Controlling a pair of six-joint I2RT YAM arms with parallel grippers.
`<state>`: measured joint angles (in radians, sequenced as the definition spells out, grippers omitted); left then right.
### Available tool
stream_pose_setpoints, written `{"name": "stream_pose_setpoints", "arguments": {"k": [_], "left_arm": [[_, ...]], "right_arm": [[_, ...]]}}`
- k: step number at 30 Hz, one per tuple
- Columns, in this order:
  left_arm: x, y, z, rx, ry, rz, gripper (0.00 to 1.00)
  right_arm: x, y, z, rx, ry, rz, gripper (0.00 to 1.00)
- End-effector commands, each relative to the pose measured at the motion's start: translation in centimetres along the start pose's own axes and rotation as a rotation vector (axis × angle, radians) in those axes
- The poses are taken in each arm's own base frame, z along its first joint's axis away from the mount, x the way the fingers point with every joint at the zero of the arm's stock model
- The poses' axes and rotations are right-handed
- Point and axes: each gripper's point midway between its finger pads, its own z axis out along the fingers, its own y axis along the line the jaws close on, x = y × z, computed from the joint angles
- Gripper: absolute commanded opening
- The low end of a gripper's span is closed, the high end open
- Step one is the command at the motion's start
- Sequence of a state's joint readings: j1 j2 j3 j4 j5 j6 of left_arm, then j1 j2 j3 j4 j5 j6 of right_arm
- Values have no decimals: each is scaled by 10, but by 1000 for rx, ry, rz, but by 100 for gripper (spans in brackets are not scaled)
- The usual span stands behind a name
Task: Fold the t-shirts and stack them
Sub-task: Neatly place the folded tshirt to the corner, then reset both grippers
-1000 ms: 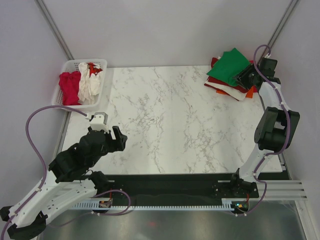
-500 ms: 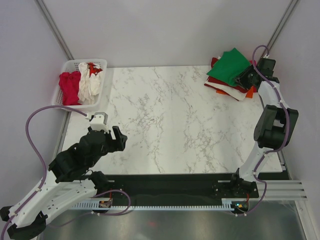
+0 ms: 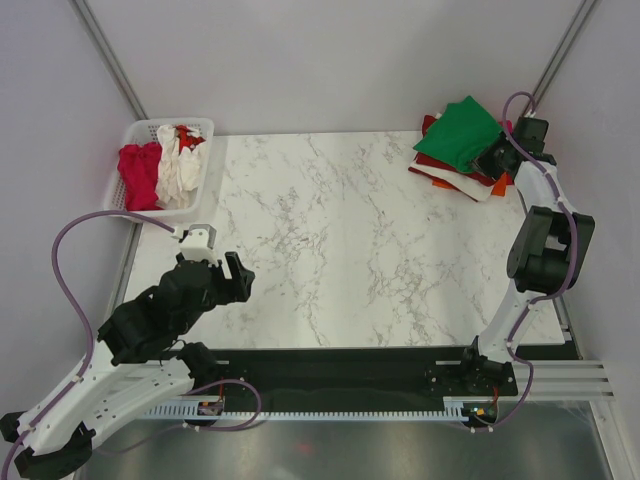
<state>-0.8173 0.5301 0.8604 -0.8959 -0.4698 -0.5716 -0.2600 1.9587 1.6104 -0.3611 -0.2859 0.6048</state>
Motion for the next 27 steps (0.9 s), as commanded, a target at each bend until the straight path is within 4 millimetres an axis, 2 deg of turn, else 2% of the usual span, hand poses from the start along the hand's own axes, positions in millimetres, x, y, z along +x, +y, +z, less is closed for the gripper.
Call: {"name": "stream_pose_setpoints", "arguments": {"k": [1, 4, 11, 12, 13, 14, 15, 17, 19, 20, 21, 23, 24, 26, 27], "left_arm": [[-5, 4, 3, -26, -23, 22, 81], [-5, 4, 3, -25, -24, 22, 81], [-3, 3, 5, -26, -14, 27, 80], [-3, 3, 5, -26, -14, 27, 81], [-4, 3, 5, -30, -14, 27, 80], [-3, 3, 5, -30, -13, 28, 80], [-3, 3, 5, -30, -13, 29, 80], [-4, 4, 5, -34, -16, 26, 80], [-4, 5, 5, -35, -19, 24, 80], [-4, 5, 5, -35, -21, 22, 80], [-4, 5, 5, -36, -21, 21, 80], [-4, 5, 5, -37, -19, 24, 80], [-4, 5, 5, -38, -18, 24, 80], [-4, 5, 5, -38, -18, 24, 80], [-4, 5, 6, -42, -17, 23, 80]], "right_arm": [[-18, 7, -26, 3, -73, -25, 0], [-9, -12, -34, 55, -75, -14, 0], [-8, -32, -44, 85, -80, 4, 0], [-9, -33, -44, 85, -81, 8, 11], [-8, -34, -45, 85, -78, 9, 31], [-7, -35, -46, 87, -78, 11, 31], [-9, -36, -49, 89, -83, 13, 48], [-5, -45, -52, 111, -82, 20, 57], [-8, -47, -64, 119, -105, 24, 59], [-4, -54, -67, 133, -102, 28, 59], [-9, -51, -78, 131, -131, 20, 59], [-7, -53, -90, 146, -145, 2, 60], [-12, -47, -105, 146, -181, -13, 60], [-12, -43, -122, 152, -212, -23, 59], [-18, -30, -143, 123, -263, -30, 59]]}}
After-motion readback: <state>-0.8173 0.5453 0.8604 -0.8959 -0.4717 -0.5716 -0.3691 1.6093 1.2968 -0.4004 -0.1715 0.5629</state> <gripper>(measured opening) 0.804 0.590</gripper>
